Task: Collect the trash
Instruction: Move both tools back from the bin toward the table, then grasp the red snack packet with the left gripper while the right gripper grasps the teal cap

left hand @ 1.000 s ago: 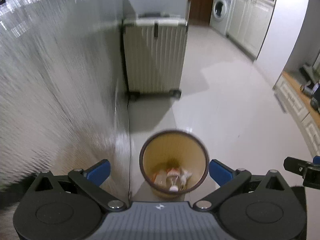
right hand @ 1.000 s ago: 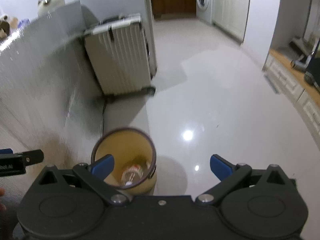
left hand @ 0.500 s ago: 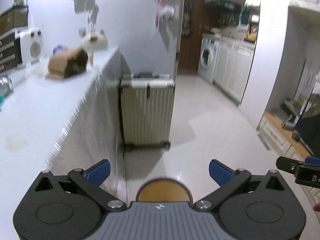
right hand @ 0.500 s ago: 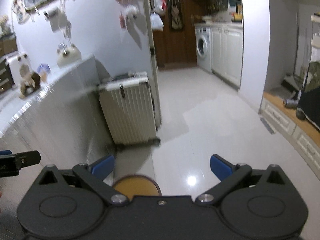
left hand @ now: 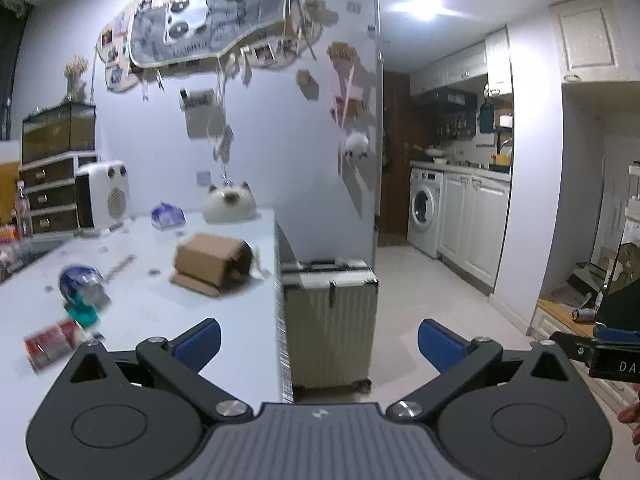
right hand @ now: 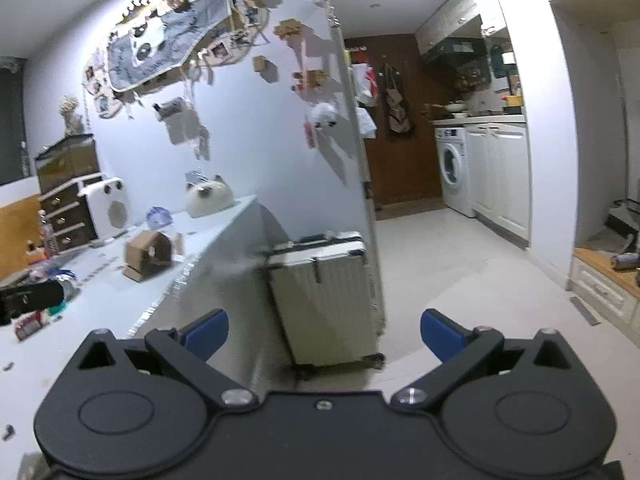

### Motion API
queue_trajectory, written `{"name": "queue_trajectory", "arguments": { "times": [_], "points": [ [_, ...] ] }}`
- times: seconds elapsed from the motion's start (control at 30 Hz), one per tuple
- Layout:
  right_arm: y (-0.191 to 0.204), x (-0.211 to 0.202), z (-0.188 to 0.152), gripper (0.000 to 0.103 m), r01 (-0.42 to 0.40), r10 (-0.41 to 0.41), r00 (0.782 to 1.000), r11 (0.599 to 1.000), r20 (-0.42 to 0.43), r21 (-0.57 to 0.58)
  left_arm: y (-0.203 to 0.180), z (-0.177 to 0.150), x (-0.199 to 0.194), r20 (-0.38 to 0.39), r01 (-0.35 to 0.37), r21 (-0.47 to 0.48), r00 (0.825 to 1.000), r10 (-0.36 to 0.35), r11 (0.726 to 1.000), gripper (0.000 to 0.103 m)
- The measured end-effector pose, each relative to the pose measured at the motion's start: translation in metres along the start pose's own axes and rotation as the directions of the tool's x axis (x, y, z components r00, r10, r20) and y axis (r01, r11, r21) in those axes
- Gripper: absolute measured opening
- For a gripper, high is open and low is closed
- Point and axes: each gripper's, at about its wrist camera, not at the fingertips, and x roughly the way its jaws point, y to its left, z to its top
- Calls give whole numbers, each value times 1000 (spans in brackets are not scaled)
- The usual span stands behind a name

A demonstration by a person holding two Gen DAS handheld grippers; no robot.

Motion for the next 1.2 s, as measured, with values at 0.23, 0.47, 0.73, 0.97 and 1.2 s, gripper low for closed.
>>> {"name": "queue_trajectory", "arguments": {
  "times": [0.23,0.47,0.73,0.97,1.2],
  "points": [
    [46,12,7,103,-80,80,997,997,15,5,80,21,-4,22,-45,77,999,44,996,103],
    [100,38,15,103,-148,149,988,989,27,-27,169,30,16,4,-108,84,994,108,991,103],
    [155,82,29,103,-207,209,978,975,18,-87,267,11,72,-134,-28,98,990,41,995,103],
    [203,128,42,103,-270,269,963,954,-22,-131,317,-16,104,-252,38,78,968,-17,996,103],
    [270,168,51,103,-397,384,918,895,-103,-203,342,-28,120,-303,93,38,950,-78,995,101]
  ]
}}
